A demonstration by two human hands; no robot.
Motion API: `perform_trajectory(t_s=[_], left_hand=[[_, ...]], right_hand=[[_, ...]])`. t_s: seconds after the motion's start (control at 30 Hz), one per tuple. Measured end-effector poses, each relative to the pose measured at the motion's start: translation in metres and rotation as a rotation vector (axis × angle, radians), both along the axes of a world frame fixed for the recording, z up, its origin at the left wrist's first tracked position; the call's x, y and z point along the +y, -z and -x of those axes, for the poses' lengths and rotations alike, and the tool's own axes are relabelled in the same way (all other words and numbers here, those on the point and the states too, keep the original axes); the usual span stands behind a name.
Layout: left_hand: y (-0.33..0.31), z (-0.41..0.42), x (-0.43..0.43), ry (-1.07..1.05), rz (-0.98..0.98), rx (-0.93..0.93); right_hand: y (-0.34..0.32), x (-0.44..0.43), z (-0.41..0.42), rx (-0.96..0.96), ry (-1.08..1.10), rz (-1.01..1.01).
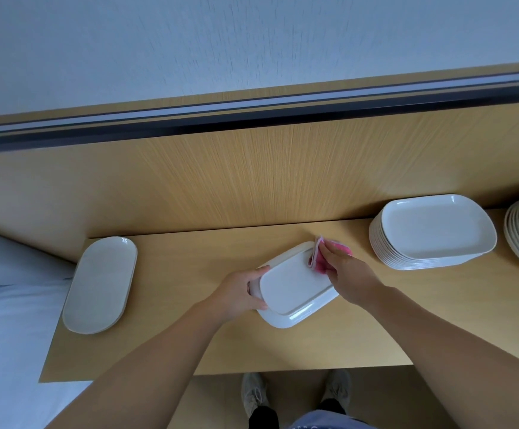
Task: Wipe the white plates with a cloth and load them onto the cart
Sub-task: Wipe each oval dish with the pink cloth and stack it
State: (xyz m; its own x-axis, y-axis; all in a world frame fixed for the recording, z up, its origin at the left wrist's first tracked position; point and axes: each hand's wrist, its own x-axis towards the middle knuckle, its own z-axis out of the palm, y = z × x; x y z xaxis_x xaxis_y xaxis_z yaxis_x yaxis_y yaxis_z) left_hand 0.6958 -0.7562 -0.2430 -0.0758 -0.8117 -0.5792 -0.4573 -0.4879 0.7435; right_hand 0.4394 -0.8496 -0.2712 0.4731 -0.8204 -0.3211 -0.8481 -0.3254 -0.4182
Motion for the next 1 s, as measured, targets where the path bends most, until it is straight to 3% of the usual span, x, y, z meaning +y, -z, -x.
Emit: perform_trajectory(t_s=[0.2, 0.63, 0.8, 1.0], left_hand=[[0.003, 0.003, 0.004, -0.030, 0.024, -0.011], [0.008, 0.005, 0.010, -0.131, 0.034, -0.044], [0.012, 0.017, 0.008, -0.237, 0.037, -0.034], [0.014, 0.027, 0.009, -0.291, 0.065, -0.033]], right_hand=[[0.004, 0.026, 0.009, -0.095, 0.208, -0.007], [0.019, 0.058, 0.005, -0.252, 0.360, 0.002], [0.019, 0.073, -0.010, -0.305, 0.337, 0.030], [0.023, 0.092, -0.018, -0.206, 0.149, 0.137]])
